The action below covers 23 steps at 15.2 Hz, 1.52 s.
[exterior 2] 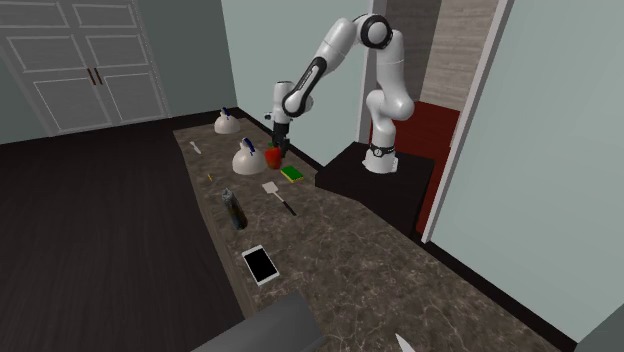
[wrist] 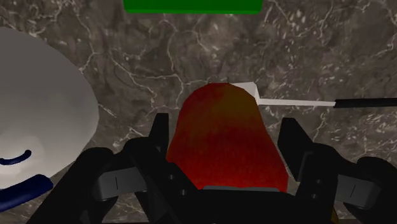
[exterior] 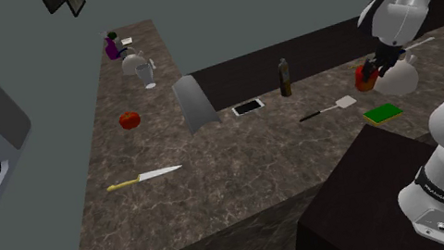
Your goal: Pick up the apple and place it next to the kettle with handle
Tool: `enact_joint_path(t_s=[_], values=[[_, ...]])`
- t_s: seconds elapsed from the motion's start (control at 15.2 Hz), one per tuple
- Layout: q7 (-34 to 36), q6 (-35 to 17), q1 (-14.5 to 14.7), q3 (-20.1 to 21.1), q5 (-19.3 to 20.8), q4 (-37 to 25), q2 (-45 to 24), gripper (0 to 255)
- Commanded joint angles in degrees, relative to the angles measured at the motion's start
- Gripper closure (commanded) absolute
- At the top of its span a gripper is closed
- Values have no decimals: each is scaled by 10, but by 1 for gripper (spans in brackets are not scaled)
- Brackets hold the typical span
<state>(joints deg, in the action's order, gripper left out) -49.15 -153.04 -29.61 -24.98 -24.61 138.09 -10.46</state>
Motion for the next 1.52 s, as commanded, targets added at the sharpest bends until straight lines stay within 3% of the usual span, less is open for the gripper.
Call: enact_joint_path(t_s=[0.0,0.92,1.45], values=[[-19,-12,-6,8,-23,-1,-16,255],[-137,-84,-68,94,-165,-28,-128,255],[-140,-86,-71,97,-168,-29,-131,255]])
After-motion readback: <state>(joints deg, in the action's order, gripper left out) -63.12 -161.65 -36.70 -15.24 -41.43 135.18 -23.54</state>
